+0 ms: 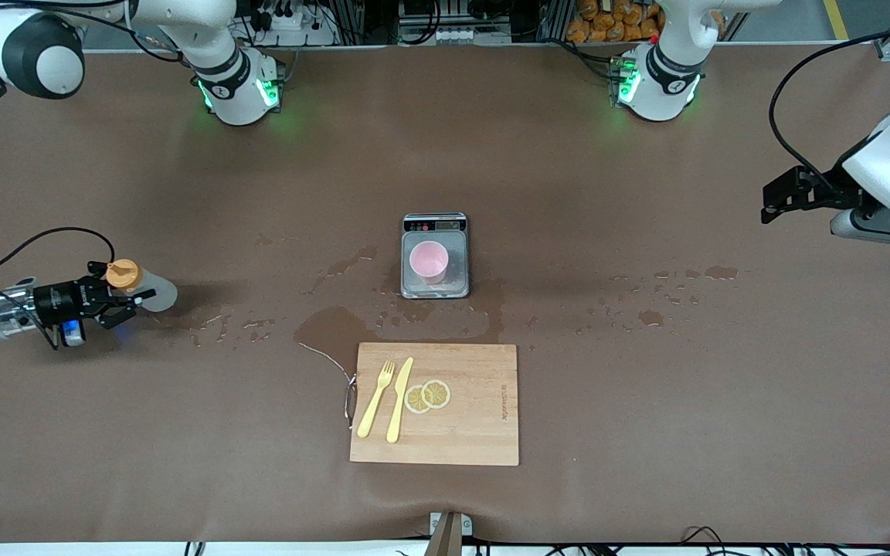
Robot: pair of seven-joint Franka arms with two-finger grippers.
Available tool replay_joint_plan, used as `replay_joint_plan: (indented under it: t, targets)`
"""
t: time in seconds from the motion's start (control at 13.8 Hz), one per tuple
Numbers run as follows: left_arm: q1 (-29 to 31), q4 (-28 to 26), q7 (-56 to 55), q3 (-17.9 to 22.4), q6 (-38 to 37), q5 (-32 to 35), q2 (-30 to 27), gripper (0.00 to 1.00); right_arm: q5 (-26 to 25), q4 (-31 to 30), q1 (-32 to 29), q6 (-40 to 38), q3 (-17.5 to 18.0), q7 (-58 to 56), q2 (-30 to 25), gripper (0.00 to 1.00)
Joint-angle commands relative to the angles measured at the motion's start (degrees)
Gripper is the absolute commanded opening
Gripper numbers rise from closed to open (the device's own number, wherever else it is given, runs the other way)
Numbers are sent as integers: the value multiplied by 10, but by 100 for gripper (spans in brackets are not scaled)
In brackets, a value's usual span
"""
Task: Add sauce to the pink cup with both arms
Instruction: 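Lay the white bottle down on the table with the right gripper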
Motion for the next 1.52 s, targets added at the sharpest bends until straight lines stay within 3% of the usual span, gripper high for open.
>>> replay_joint_plan:
  t: [0.0, 0.43, 0.58, 0.65, 0.72, 0.8, 1.16, 1.45]
  targets:
    - [4, 4, 11, -4, 0, 14, -1, 100, 15, 10, -18, 2, 9, -29, 21, 0]
    - [3, -1, 11, -5, -4, 14, 1, 100, 16, 9, -19, 41, 9, -59, 45, 0]
    - [2, -1, 11, -5, -4, 15, 1, 100, 15, 9, -19, 44, 9, -60, 50, 7]
    - [1, -1, 11, -6, -4, 15, 1, 100, 15, 9, -19, 44, 9, -58, 51, 23]
    - [-3, -6, 9, -6, -6, 15, 1, 100, 15, 9, -19, 44, 9, -53, 50, 66]
    - [-5, -11, 9, -7, -6, 15, 2, 100, 10, 12, -19, 44, 8, -50, 50, 100]
    - [3, -10, 7, -18, -4, 23, 1, 100, -30, 51, -4, 44, 6, -51, 38, 100]
    - [1, -6, 0, -18, 5, 24, 1, 100, -115, 69, 30, 40, 5, -50, -10, 100]
